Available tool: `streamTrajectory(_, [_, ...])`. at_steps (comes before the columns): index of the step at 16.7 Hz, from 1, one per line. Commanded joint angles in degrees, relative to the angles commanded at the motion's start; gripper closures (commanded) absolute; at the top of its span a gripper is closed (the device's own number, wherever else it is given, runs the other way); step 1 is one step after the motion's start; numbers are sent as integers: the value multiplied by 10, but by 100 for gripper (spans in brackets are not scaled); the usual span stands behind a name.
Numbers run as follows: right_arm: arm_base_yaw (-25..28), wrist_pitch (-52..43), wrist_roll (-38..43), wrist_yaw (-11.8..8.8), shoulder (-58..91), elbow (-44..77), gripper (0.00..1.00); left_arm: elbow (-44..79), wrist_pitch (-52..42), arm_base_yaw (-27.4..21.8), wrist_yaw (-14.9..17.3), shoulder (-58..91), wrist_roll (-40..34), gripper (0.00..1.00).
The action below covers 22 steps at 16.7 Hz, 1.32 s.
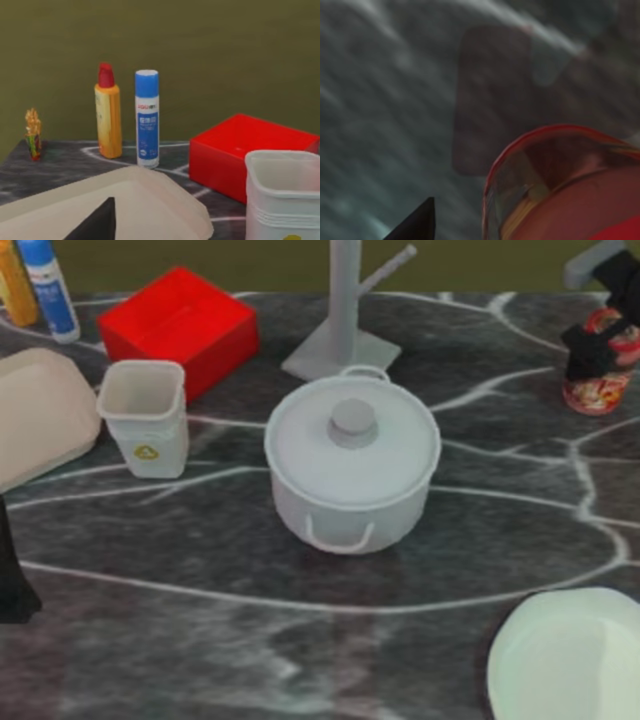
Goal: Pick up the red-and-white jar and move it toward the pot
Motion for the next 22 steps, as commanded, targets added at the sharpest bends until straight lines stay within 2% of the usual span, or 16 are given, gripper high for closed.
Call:
streamTrajectory(13, [0,0,0,0,0,0,98,0,0,0,0,0,0,0])
streamTrajectory(22, [-2,0,1,0,0,0,100,0,0,0,0,0,0,0])
